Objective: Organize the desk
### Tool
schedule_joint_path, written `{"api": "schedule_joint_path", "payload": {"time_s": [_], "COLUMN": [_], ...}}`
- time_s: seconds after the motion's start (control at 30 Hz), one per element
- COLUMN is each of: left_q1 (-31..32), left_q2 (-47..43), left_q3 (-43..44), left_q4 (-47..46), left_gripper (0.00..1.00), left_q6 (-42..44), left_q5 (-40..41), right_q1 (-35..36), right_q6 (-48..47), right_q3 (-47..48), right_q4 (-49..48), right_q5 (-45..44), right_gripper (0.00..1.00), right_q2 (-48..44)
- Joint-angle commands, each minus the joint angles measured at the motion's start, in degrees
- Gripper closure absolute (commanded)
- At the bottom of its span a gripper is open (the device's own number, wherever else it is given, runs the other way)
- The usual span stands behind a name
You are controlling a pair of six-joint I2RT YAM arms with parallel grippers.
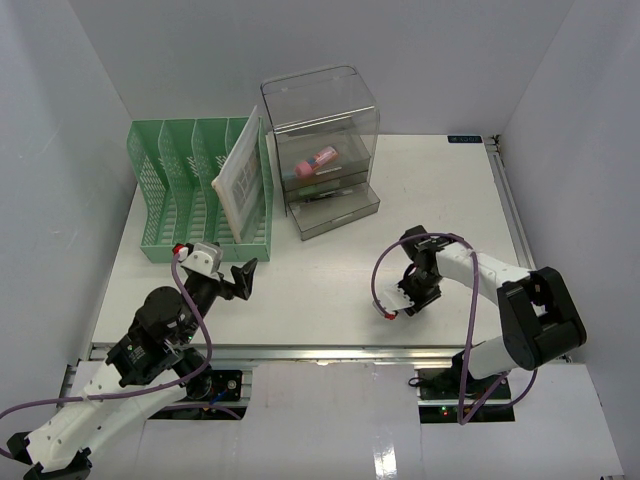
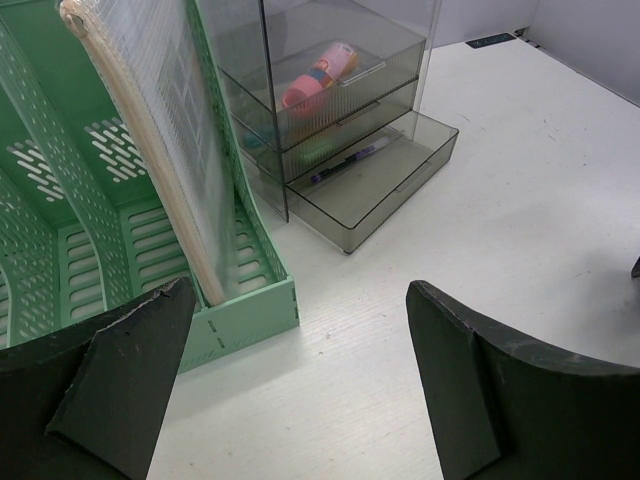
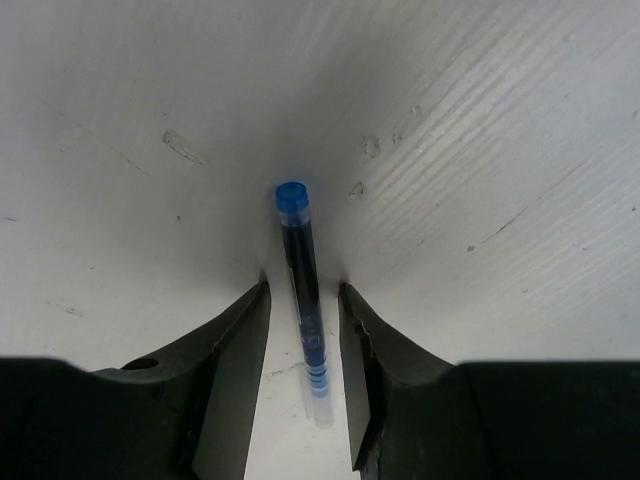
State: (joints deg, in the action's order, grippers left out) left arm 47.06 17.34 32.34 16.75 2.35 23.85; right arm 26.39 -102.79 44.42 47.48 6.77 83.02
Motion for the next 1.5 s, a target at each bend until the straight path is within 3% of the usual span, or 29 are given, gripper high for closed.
{"api": "schedule_joint_path", "payload": {"time_s": [0.0, 0.1, 0.23, 0.47, 0.7, 0.8, 1.0, 1.13, 1.3, 1.37, 1.47], "left_q1": [-0.2, -0.2, -0.2, -0.2, -0.2, -0.2, -0.2, -0.3, -0.4, -0.4, -0.5], "left_q2": [-0.5, -0.7, -2.4, -2.2, 0.3, 1.5, 2.2, 2.3, 3.3, 5.1, 8.2], "left_q3": [-0.1, -0.1, -1.1, -1.3, -1.8, -1.8, -2.2, -2.4, -2.4, -2.1, -1.8], "left_q4": [0.3, 0.0, -1.3, -1.7, -2.5, -2.3, -2.6, -2.6, -2.5, -2.3, -2.2], "left_gripper": [0.02, 0.02, 0.02, 0.02, 0.02, 0.02, 0.02, 0.02, 0.02, 0.02, 0.02], "left_q6": [-0.1, -0.2, 0.1, -0.1, -0.1, -0.1, 0.0, -0.1, -0.7, -1.0, -1.5], "left_q5": [-0.8, -2.2, -9.8, -11.9, -14.6, -14.7, -13.4, -12.1, -12.3, -13.2, -15.5], "right_q1": [-0.9, -1.5, -2.0, -2.6, -2.2, -0.8, 8.4, 12.8, 14.0, 14.0, 14.0], "right_q6": [0.8, 1.5, 2.1, 7.5, 30.7, 38.2, 40.7, 37.3, 34.8, 35.0, 35.4], "right_q3": [-1.3, -1.8, -2.1, 0.9, 18.7, 27.0, 31.0, 40.0, 44.6, 45.4, 45.6], "right_q4": [-2.6, -3.6, -4.5, -4.7, -3.8, -7.1, -25.8, -27.7, -33.2, -34.1, -35.4], "right_q5": [-1.4, -1.8, -1.2, 4.1, 19.2, 20.8, 5.7, -4.8, -12.2, -13.7, -15.0], "right_gripper": [0.64, 0.7, 0.79, 0.92, 0.92, 0.92, 0.92, 0.92, 0.9, 0.84, 0.68], "right_q2": [0.2, 0.7, 1.4, 1.2, 5.3, 7.6, 10.3, 20.8, 28.1, 30.5, 31.3]}}
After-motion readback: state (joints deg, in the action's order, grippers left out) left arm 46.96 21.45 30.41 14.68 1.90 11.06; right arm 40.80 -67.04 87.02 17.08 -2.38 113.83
